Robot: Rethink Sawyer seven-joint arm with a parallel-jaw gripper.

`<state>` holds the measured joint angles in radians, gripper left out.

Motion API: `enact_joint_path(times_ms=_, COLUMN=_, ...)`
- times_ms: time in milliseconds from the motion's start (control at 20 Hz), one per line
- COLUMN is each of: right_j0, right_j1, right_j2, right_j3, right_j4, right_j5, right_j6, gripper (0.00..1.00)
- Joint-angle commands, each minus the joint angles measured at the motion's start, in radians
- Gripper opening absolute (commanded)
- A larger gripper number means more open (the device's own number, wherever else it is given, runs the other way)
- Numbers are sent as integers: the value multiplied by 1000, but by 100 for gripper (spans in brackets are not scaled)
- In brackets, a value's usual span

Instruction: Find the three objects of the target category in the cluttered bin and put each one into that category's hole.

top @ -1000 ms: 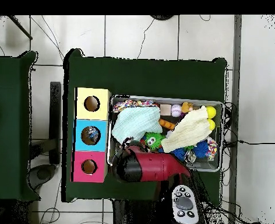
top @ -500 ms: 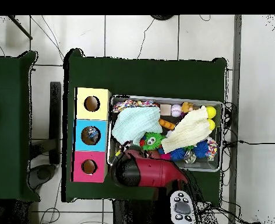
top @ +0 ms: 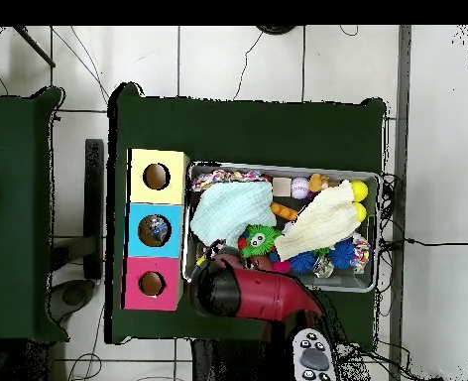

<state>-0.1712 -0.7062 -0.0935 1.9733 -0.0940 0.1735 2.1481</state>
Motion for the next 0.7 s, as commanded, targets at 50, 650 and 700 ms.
enact_joint_path(times_ms=50, right_j0=-75, right_j1=-3, right_j2=10, right_j3=-53, right_j4=36, right_j5=144, right_j6=75, gripper=100)
enact_joint_path(times_ms=650, right_j0=-186, right_j1=21, right_j2=50, right_j3=-105, right_j4=-26, right_j5=163, right_j6=-12, gripper=100)
enact_joint_path(times_ms=700, right_j0=-194, right_j1=23, right_j2=55, right_j3=-107, right_j4=-29, right_j5=162, right_j6=-16, gripper=100)
